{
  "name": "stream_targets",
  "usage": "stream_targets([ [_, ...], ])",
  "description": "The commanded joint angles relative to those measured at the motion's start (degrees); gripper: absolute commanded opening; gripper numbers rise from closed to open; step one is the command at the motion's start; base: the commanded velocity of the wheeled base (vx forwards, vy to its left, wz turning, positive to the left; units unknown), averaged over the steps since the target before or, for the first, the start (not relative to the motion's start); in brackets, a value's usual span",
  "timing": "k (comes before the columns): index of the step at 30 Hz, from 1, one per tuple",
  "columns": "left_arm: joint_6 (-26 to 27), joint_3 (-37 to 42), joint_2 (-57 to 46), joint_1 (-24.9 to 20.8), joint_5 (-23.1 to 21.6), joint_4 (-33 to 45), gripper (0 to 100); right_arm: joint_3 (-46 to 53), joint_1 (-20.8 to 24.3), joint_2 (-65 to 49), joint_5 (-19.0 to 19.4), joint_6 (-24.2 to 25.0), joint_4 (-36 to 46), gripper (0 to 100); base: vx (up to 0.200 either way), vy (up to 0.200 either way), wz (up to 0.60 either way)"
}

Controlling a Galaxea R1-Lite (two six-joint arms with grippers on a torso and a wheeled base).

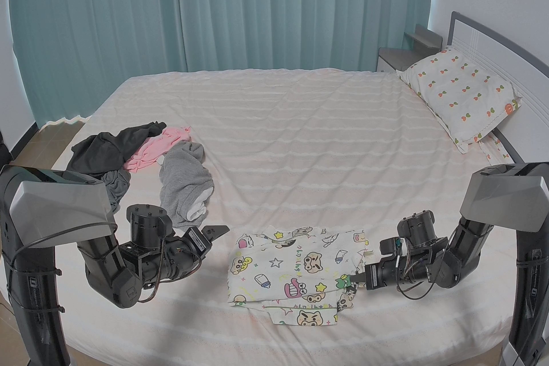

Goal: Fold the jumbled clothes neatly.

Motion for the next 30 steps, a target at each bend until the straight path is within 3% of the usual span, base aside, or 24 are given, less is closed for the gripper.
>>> stream_targets([
  [1, -0.03, 0.07, 0.09, 0.0, -0.01, -0.01, 100, 2.99, -0.1, -3.76, 0.25, -0.16, 0.02, 0, 0.0, 0.0, 0.0],
  [17, 0.24, 0.24, 0.09, 0.0, -0.01, -0.01, 100, 5.89, 0.6, -5.69, -0.1, -3.41, 1.87, 0, 0.0, 0.0, 0.0],
  [18, 0.33, 0.24, 0.09, -0.09, -0.01, -0.01, 100, 5.89, 0.51, -5.69, -0.1, -3.85, 2.66, 100, 0.0, 0.0, 0.0],
  [26, 4.37, 0.86, 1.14, -1.06, -0.01, -0.01, 100, 5.89, 0.07, -6.39, -0.54, -7.28, 5.21, 100, 0.0, 0.0, 0.0],
  [30, 10.7, 0.95, 3.16, -2.73, -0.01, -0.01, 100, 5.1, -1.51, -8.15, -1.68, -7.28, 5.12, 100, 0.0, 0.0, 0.0],
])
